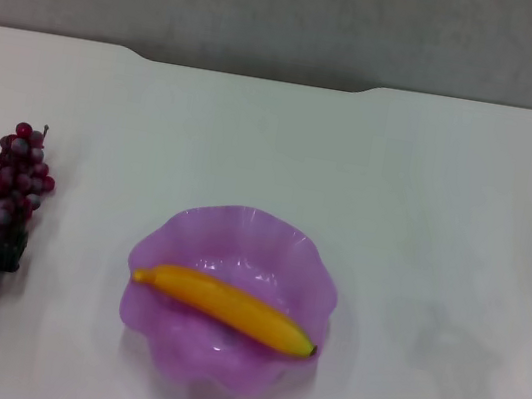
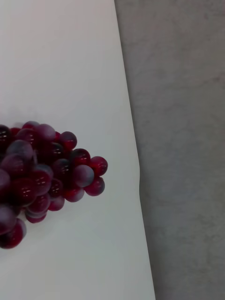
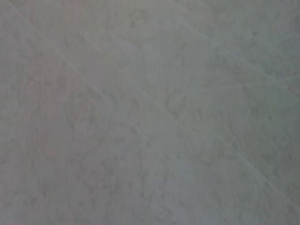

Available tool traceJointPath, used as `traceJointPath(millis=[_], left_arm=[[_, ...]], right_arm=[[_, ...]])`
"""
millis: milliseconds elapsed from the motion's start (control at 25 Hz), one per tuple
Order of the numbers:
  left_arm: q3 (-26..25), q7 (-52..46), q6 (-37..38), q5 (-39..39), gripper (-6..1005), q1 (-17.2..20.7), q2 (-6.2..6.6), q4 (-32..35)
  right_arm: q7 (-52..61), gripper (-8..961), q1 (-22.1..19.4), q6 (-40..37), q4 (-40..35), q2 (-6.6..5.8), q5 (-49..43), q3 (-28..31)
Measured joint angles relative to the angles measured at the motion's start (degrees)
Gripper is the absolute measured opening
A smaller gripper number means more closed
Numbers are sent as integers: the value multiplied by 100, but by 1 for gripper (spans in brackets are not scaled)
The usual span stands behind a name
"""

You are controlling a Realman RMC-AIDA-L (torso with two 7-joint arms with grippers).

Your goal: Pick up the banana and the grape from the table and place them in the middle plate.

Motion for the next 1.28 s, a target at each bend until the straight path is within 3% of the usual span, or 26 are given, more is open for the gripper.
traceJointPath(millis=[560, 1280], left_arm=[[0, -38, 111, 0, 389, 113, 33, -351], [62, -750, 1557, 62, 363, 487, 18, -368]], right_arm=[[0, 0, 29, 9, 0, 0, 0, -73], [0, 0, 82, 142, 0, 0, 0, -151]])
